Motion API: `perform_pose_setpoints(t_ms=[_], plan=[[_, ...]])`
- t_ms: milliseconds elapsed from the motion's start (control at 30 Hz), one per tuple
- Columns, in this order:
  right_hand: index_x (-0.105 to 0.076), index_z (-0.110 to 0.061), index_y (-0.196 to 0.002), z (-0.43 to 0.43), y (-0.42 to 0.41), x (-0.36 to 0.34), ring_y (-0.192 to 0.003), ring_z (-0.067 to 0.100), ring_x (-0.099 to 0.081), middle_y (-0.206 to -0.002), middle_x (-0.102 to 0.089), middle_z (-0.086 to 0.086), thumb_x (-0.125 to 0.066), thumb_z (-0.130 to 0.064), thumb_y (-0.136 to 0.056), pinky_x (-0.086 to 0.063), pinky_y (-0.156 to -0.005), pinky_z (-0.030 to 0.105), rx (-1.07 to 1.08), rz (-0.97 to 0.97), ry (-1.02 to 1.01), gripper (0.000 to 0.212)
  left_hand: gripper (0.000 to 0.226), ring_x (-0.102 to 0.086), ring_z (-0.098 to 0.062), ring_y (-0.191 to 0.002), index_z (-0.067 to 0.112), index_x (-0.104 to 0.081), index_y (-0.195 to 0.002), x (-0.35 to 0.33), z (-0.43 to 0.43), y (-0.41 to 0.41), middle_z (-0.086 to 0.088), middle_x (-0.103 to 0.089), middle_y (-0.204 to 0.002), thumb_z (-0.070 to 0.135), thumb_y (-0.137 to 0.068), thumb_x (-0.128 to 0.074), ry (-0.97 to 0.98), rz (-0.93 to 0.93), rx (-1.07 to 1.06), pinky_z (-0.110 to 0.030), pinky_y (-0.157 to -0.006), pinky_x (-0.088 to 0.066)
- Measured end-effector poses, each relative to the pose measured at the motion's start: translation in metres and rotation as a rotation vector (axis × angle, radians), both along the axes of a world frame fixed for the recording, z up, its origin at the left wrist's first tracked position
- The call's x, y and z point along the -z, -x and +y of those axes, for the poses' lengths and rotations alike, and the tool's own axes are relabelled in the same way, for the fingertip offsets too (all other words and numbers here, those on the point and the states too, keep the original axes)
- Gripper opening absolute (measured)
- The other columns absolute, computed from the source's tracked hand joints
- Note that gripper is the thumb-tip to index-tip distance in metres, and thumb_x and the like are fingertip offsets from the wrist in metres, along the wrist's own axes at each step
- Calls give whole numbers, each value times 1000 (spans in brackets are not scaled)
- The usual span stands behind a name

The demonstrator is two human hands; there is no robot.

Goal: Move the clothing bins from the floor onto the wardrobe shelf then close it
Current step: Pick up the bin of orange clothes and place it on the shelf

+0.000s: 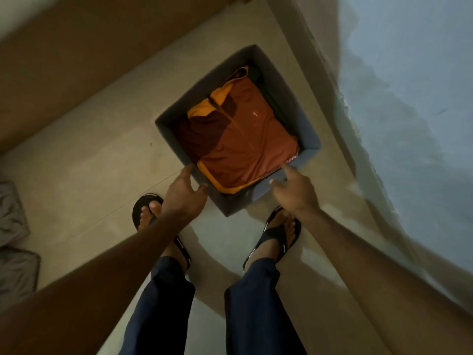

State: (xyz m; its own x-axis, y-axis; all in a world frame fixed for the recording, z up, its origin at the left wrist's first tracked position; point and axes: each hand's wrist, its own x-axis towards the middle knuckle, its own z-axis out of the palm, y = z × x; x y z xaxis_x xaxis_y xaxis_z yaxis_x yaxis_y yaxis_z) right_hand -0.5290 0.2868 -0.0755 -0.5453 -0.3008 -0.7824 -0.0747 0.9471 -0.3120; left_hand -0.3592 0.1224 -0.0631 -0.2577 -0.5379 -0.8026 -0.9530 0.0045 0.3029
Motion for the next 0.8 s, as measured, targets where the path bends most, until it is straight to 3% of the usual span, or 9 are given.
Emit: perform_pose_setpoints(t_ms=[100,200,267,333,400,467,567,667,800], plan=[[-46,-11,-124,-6,-7,9,-100,35,-60,-108,-62,15,-55,-29,-90,-43,-72,33,35,112,-57,40,62,-48,-29,-128,22,-28,-147,7,-4,-3,-10,-45,-146,36,-94,-55,-37,42,43,-42,-102,-44],[-54,-9,-125,-1,-16,11,-99,32,-62,-108,-65,12,-54,-32,-89,-52,-80,39,-170,-84,-105,43,55,-51,-30,-123,20,-36,-142,9,-6,-2,-10,-50,-140,32,-92,-56,-48,66,4,-39,-98,-44],[-66,-18,-105,2,-14,10,-89,28,-64,-93,-67,7,-53,-37,-85,-51,-76,38,-288,-216,-104,29,54,-53,-31,-120,18,-38,-140,10,-11,-3,-11,-51,-138,31,-91,-57,-40,58,-38,-44,-99,-46],[-64,-21,-83,0,-5,8,-87,28,-64,-85,-64,5,-52,-38,-84,-48,-69,35,-388,-54,-47,21,51,-56,-32,-114,15,-41,-137,12,-17,-5,-13,-53,-134,29,-91,-58,-28,36,-56,-46,-96,-49],[-65,-20,-94,-4,3,7,-93,31,-57,-93,-60,8,-54,-32,-84,-46,-71,36,-480,360,43,19,43,-59,-29,-105,14,-48,-130,11,-24,-7,-12,-58,-124,25,-90,-58,-11,40,-24,-41,-88,-51],[-59,-19,-120,-13,15,8,-114,35,-44,-119,-50,15,-60,-30,-80,-41,-85,44,-525,611,51,41,36,-59,-30,-104,15,-53,-124,12,-32,-8,-12,-60,-118,22,-89,-58,12,51,56,-35,-81,-47],[-31,-18,-145,-26,36,22,-139,42,-16,-153,-14,20,-62,-32,-79,-27,-105,54,-479,424,-105,75,41,-57,-38,-113,9,-53,-130,11,-43,-4,-19,-60,-125,18,-90,-60,39,49,165,-37,-89,-46],[-18,-8,-149,-33,45,39,-136,44,-29,-158,3,21,-56,-20,-88,-34,-107,46,-405,181,-81,73,39,-57,-39,-114,9,-55,-128,11,-50,-1,-19,-62,-124,17,-90,-61,64,22,226,-41,-93,-49],[-9,-5,-152,-30,33,32,-134,42,-36,-160,-2,17,-49,-1,-89,-38,-104,42,-430,179,38,74,55,-57,-42,-113,10,-44,-139,7,-48,1,-23,-58,-128,16,-88,-61,125,-12,274,-44,-93,-50]])
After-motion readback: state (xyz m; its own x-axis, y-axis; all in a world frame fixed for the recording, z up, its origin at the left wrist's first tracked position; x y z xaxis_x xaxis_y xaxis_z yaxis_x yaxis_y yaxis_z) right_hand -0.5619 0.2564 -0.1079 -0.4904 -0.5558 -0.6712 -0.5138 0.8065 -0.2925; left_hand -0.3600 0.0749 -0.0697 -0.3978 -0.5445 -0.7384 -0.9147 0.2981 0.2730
